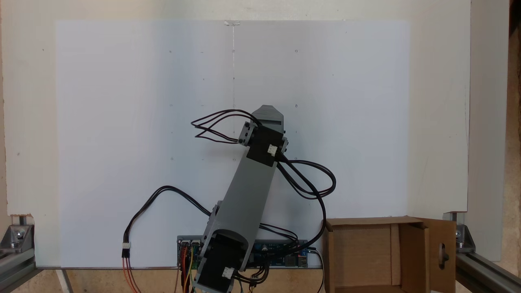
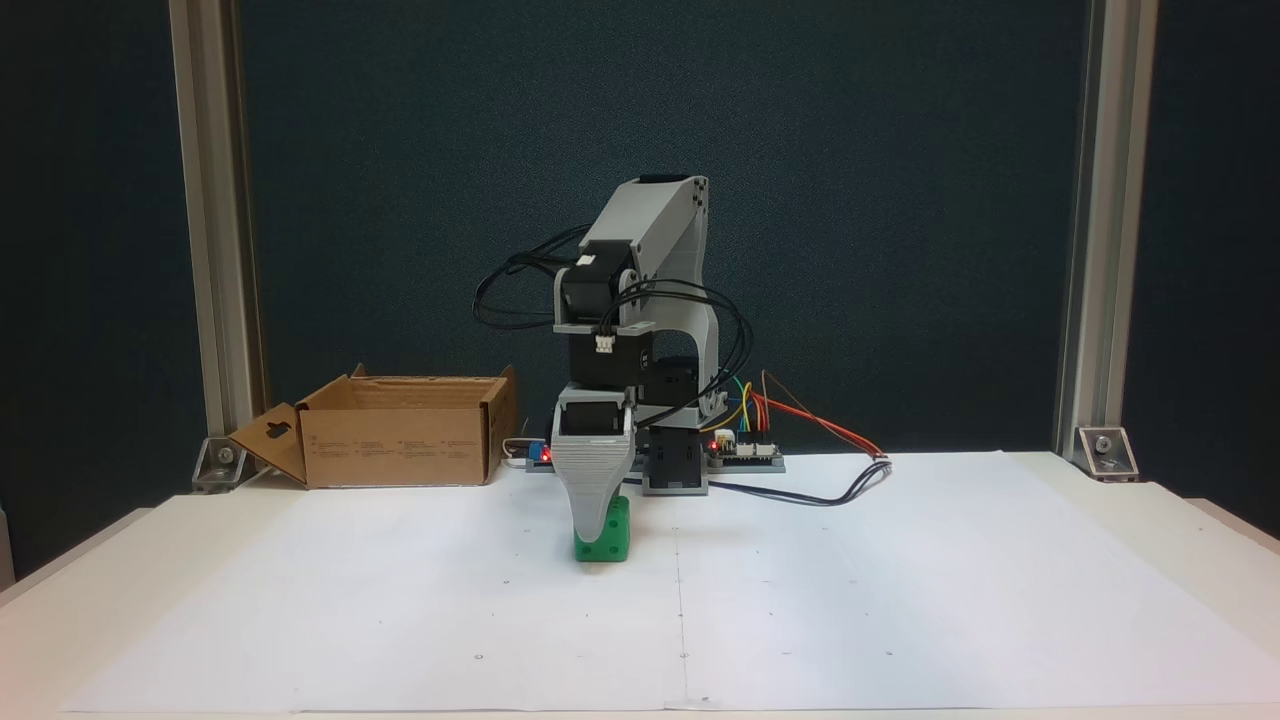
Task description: Grasp a green dice and put it in the bin.
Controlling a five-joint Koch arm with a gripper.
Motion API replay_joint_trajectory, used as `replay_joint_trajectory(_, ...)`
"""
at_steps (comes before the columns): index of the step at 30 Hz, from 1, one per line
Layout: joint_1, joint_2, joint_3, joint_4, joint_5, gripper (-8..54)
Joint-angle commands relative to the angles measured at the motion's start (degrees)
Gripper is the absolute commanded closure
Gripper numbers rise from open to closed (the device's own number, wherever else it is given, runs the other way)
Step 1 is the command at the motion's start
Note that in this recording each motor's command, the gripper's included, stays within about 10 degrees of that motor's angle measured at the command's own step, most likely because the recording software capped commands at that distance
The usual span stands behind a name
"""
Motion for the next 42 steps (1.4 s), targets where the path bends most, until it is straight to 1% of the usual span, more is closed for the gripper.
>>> replay_joint_trajectory(1, 0.09, 0.18, -0.88, 0.00, 3.08, 0.3)
replay_joint_trajectory(8, -0.09, 0.18, 0.97, 0.00, 3.08, 0.0)
replay_joint_trajectory(19, 0.00, 0.18, 1.05, -1.49, 3.87, 3.3)
replay_joint_trajectory(32, 0.18, -1.85, 1.05, -3.52, 3.87, 3.4)
replay_joint_trajectory(34, 0.18, -2.37, 1.05, -3.87, 3.87, 5.9)
replay_joint_trajectory(40, 0.09, -3.52, 1.05, -4.57, 3.96, 6.8)
replay_joint_trajectory(42, 0.18, -3.60, 1.05, -4.83, 4.04, 9.3)
